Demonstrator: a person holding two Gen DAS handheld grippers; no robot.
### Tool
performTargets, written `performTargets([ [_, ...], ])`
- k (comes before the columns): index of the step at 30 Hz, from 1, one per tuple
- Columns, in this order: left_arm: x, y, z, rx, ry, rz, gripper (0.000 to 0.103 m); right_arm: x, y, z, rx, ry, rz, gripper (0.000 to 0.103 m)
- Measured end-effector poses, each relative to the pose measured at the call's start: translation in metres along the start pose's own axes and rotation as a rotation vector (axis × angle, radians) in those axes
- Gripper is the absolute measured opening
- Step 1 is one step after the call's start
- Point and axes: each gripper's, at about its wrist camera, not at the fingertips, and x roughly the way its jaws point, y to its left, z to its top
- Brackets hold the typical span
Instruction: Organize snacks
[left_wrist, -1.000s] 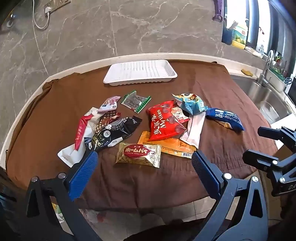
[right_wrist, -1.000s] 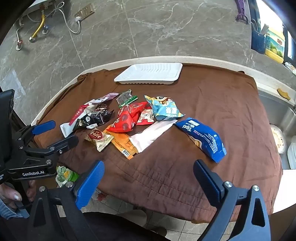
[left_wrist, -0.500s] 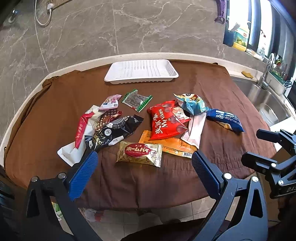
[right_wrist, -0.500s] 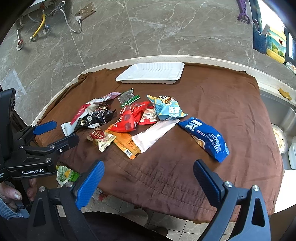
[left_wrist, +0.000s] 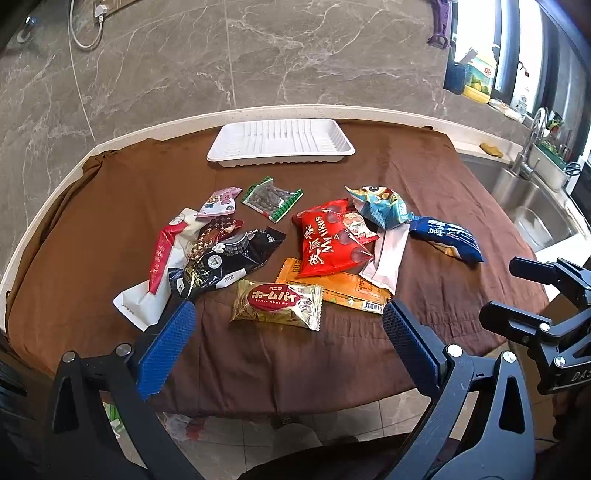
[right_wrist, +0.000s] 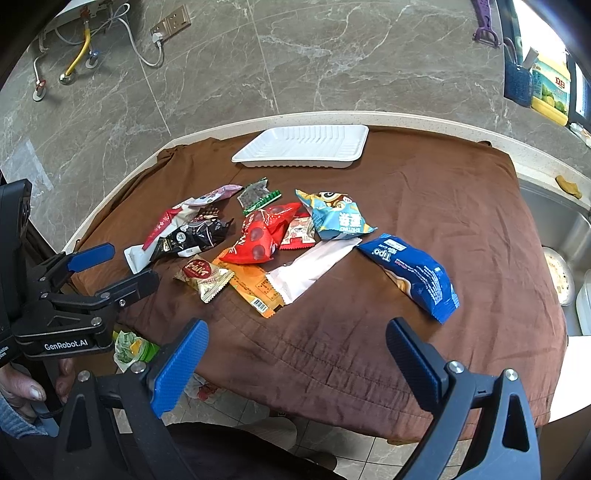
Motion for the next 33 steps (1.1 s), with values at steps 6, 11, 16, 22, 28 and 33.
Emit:
performTargets([
  [6, 0.0009, -0.0010, -0.0002, -0.004, 0.003, -0.003, 0.103, 0.0002, 0.0006, -0.0004, 0.000, 0.000, 0.001, 0.099],
  [11, 0.0018, -0.0031, -0.0009, -0.003, 0.004, -0.005, 0.103, -0.0003, 0.0004, -0.0001, 0.000, 0.000, 0.003, 0.099],
  [16, 0.0018, -0.0032, -0.0012, -0.004, 0.004, -0.009, 0.103, -0.0001, 0.0005, 0.0001, 0.001, -0.001, 0.003, 0.099],
  [22, 0.0025, -0.0032, -0.0014, -0.007, 0.007, -0.016, 0.103, 0.0000, 0.0017, 0.0002, 0.000, -0.001, 0.004, 0.099],
  [28, 0.0040, -0.0036, -0.0007, -0.011, 0.009, -0.018, 0.103, -0.0001, 0.0009, 0.0003, 0.001, -0.001, 0.005, 0.099],
  [33, 0.0036, -0.0029, -0.0007, -0.011, 0.010, -0.019, 0.103, -0.0001, 0.0011, 0.0005, -0.001, 0.000, 0.006, 0.099],
])
